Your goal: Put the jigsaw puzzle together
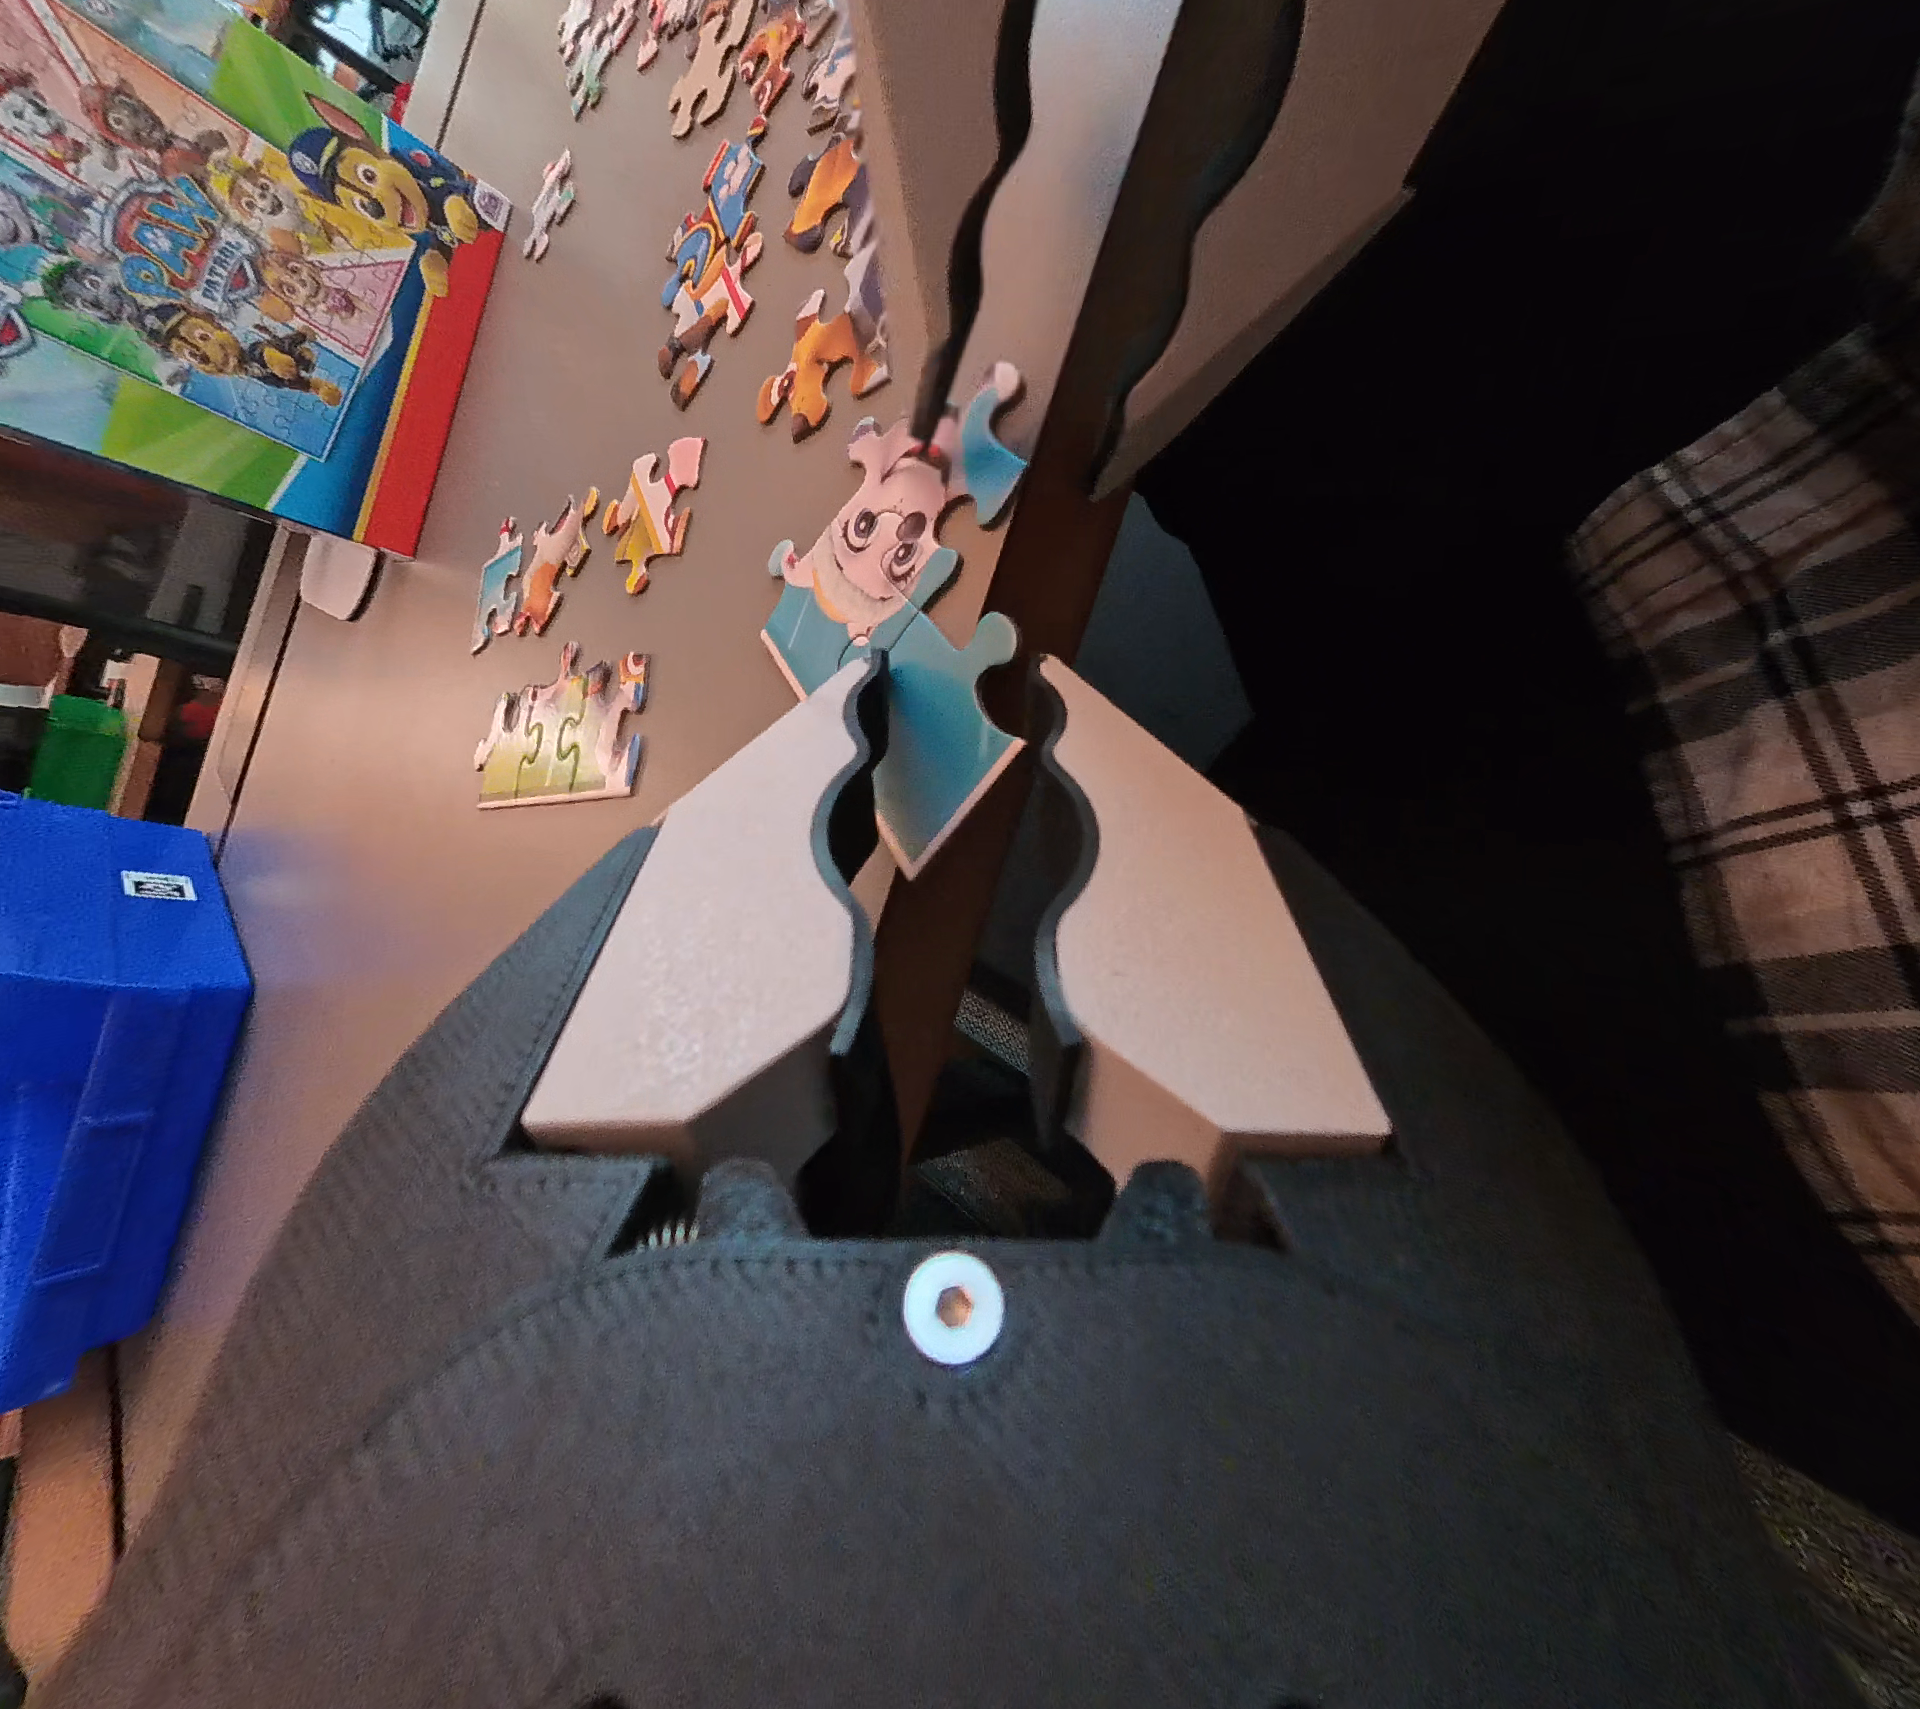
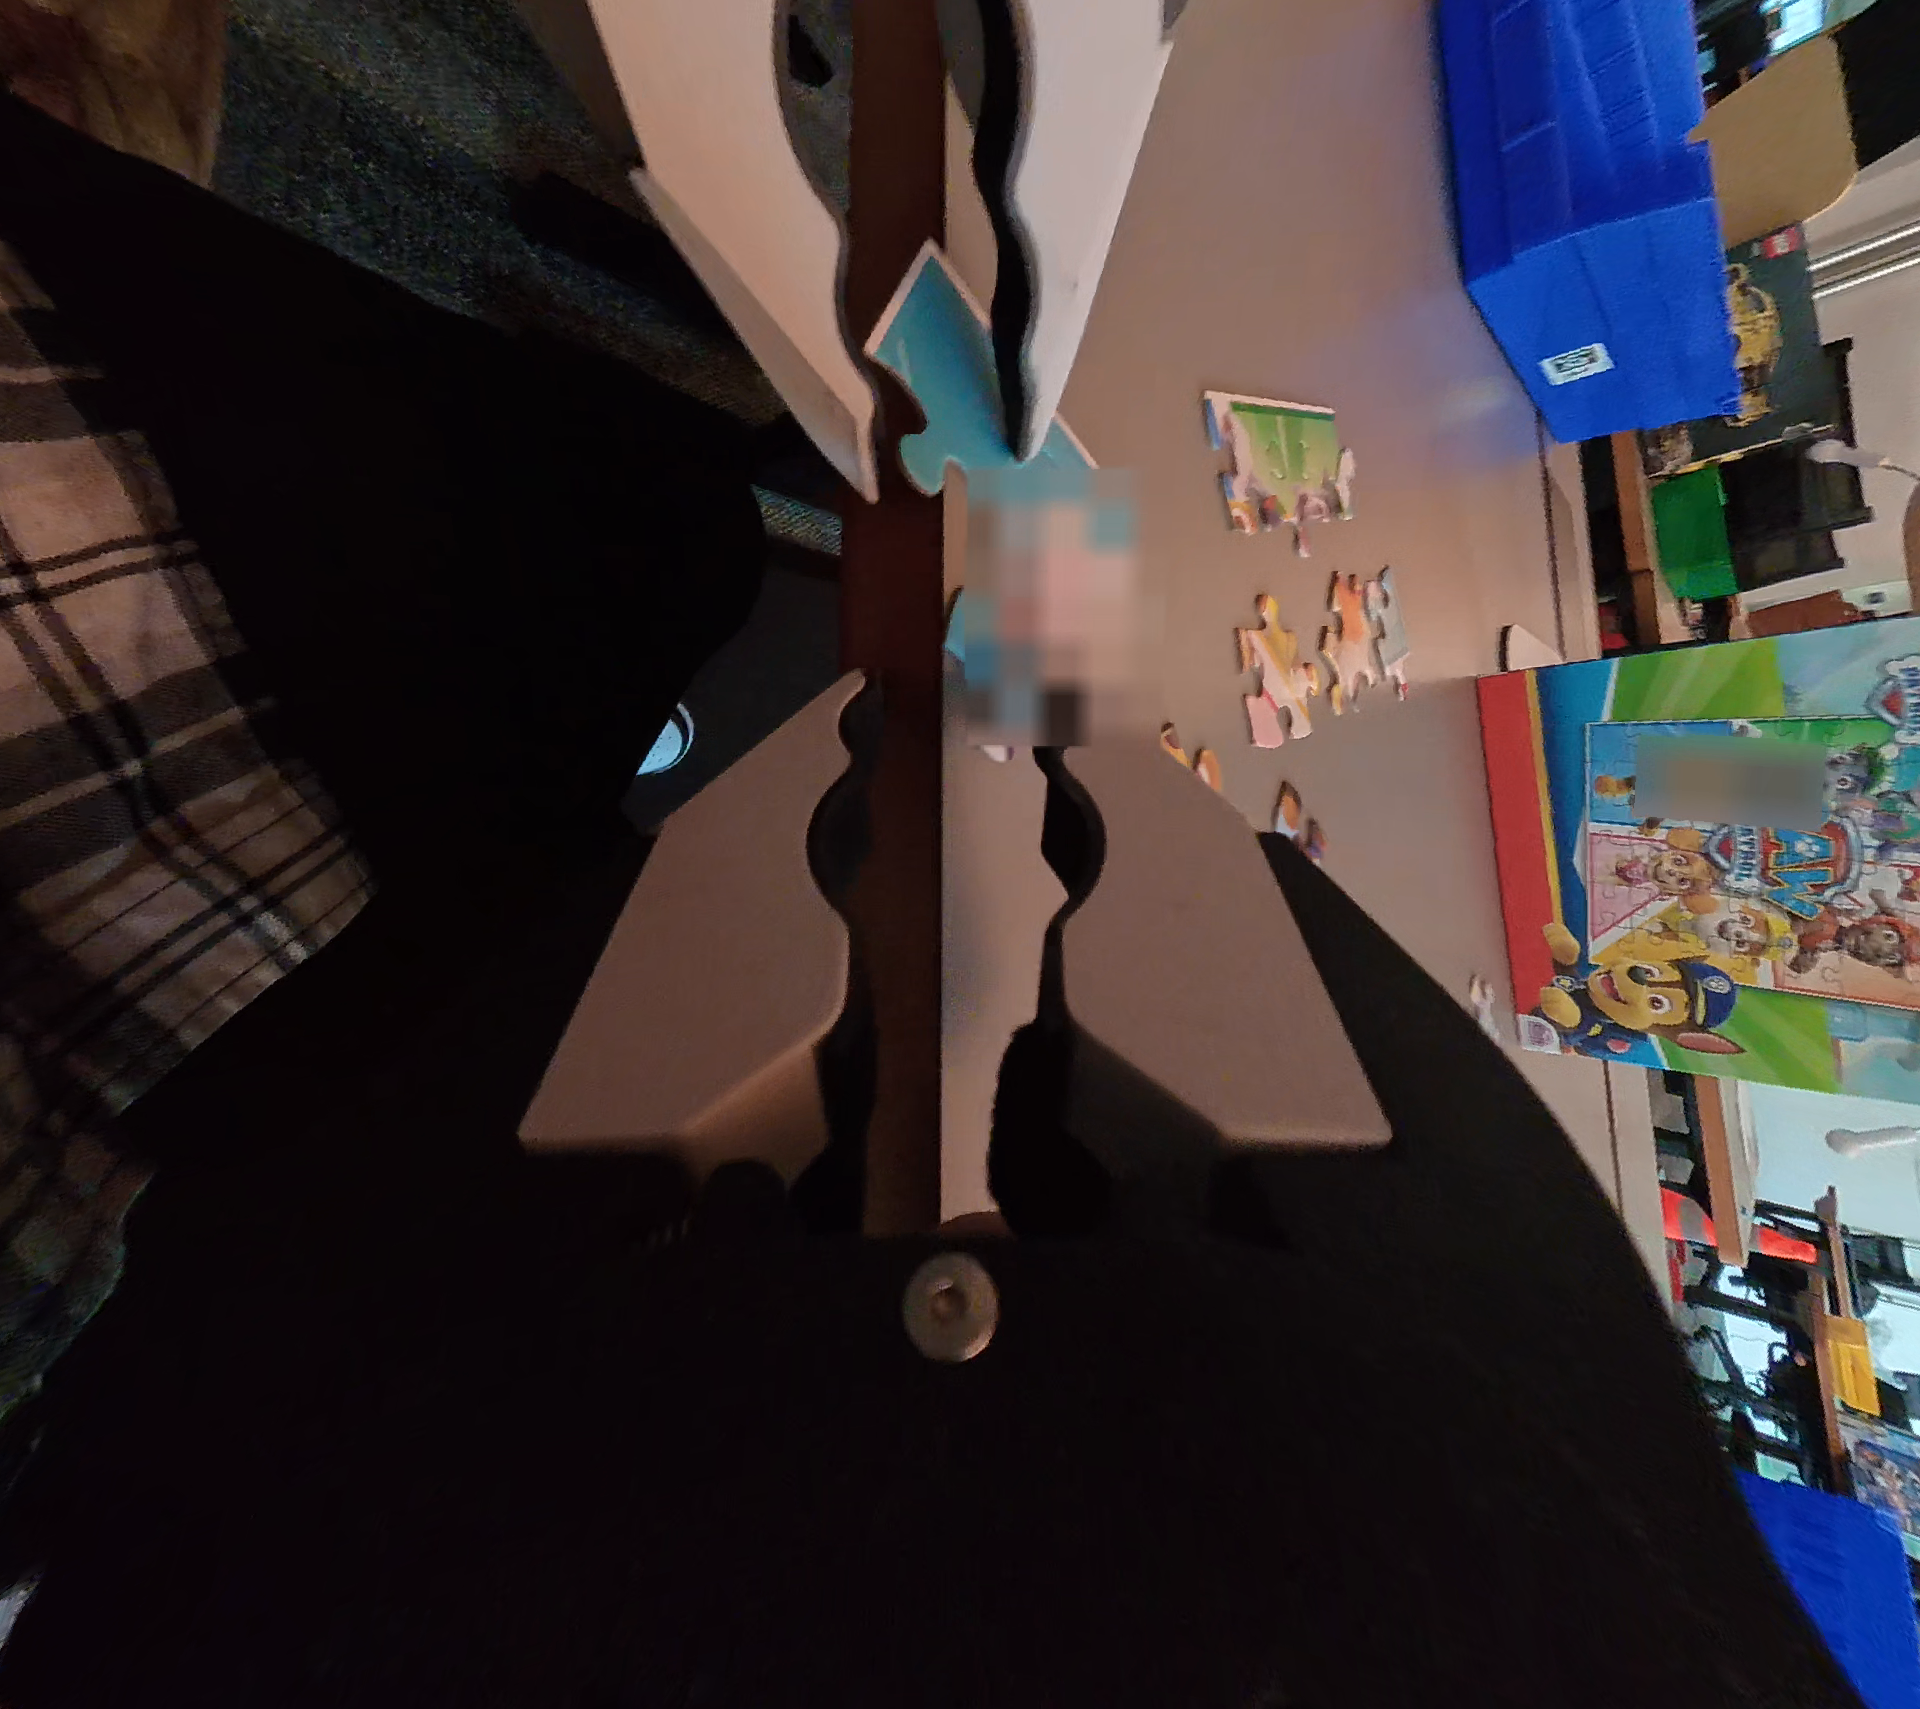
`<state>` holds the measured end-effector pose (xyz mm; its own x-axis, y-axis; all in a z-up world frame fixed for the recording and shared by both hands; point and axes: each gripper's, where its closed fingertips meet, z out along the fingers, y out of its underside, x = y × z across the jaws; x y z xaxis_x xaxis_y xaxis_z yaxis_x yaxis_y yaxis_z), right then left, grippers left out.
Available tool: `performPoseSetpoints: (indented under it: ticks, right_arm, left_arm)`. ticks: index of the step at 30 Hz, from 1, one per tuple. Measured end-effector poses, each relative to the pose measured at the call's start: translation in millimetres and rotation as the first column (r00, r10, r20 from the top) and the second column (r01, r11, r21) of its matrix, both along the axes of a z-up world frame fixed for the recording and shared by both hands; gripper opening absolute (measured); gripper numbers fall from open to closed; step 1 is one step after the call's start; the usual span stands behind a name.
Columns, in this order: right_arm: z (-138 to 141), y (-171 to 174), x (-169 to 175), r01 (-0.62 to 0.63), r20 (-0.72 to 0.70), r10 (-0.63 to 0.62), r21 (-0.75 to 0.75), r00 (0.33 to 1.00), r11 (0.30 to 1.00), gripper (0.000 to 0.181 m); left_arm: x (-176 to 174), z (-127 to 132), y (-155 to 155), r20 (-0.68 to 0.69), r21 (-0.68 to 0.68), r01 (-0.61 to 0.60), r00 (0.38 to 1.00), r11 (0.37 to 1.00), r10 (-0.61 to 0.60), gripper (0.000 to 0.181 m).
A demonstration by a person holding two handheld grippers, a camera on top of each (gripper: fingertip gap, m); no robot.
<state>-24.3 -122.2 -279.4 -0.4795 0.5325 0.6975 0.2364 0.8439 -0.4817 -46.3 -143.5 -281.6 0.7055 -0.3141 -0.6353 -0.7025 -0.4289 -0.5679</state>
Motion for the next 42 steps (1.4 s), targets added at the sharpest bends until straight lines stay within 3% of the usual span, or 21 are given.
performPoseSetpoints:
  ticks: [5,23,32,36,42]
  right_arm:
    - [-2,-2,-6,0.000,0.004,0.000,0.038,1.000,0.999,0.034]
    - [0,-6,-1,-0.008,-0.075,0.012,0.056,0.997,0.998,0.013]
    - [0,-6,-1,-0.005,-0.069,0.008,0.044,0.998,0.999,0.013]
    - [1,-4,-3,0.009,-0.039,-0.008,0.017,0.999,1.000,0.032]
    - [-10,0,-10,0.025,0.055,-0.027,0.026,0.998,0.999,0.044]
  left_arm:
    - [8,2,3,0.006,0.026,0.010,1.000,1.000,-0.010,0.020]
    - [24,11,5,0.024,0.135,0.017,0.999,0.991,-0.021,0.010]
    - [22,5,6,0.005,0.131,0.024,1.000,0.991,-0.025,0.022]
    - [17,3,7,-0.002,0.117,0.017,1.000,0.993,-0.017,0.025]
    - [16,0,9,-0.016,0.104,0.029,1.000,0.994,-0.027,0.022]
